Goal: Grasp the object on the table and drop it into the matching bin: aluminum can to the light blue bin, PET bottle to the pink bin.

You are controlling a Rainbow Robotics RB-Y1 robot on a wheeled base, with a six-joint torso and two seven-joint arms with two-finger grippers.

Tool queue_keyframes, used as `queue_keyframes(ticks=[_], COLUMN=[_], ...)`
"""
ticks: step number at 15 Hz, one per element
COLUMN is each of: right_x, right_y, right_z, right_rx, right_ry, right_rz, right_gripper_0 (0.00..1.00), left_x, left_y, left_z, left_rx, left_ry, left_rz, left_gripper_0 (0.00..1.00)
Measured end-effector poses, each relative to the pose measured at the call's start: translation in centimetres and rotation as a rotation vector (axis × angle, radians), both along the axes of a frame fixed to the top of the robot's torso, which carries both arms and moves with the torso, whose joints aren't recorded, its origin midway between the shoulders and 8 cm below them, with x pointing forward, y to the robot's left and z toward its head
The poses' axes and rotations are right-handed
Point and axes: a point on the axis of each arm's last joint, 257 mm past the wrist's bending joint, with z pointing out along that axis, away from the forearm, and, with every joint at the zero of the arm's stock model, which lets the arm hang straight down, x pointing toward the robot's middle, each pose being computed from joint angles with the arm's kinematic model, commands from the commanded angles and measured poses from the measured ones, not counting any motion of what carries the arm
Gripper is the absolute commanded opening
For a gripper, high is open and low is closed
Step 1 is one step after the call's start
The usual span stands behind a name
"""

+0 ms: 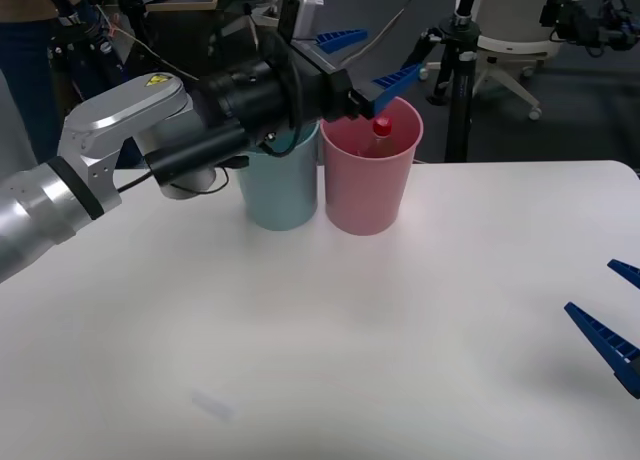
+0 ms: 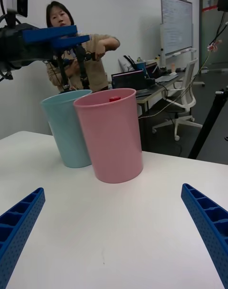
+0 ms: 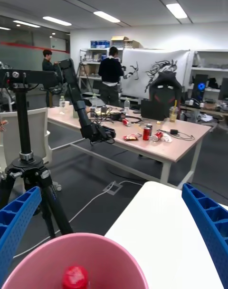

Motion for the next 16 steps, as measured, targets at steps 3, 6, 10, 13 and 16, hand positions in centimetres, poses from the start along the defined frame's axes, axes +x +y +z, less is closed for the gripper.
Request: queue_keyframes(ticks=[3,6,10,13,16], right_x=[0.0,0.0,0.0,0.0,0.0], right_y=[0.0,0.0,0.0,0.0,0.0], right_z=[0.0,0.0,0.0,0.0,0.0], right_rx=[0.000,0.000,0.000,0.000,0.000], right_ry=[0.000,0.000,0.000,0.000,0.000], right_rz=[0.000,0.000,0.000,0.000,0.000], right_gripper_0=[1.00,1.00,1.00,1.00,1.00], left_x=[-2.2,-4.6,-6.4,-8.1,-9.6], left_y=[1.9,4.6,9.3,12.4,15.8], left_z=[-0.5,-1.4,-1.8,-2.4,-3.5], left_rx=[0.009,0.022,0.014,0.003,0.013], left_ry=[0.005,0.023,0.003,-0.002,-0.027], left_rz=[-0.048,-0.075,-0.066,-0.039,-0.005], left_gripper_0=[1.00,1.00,1.00,1.00,1.00])
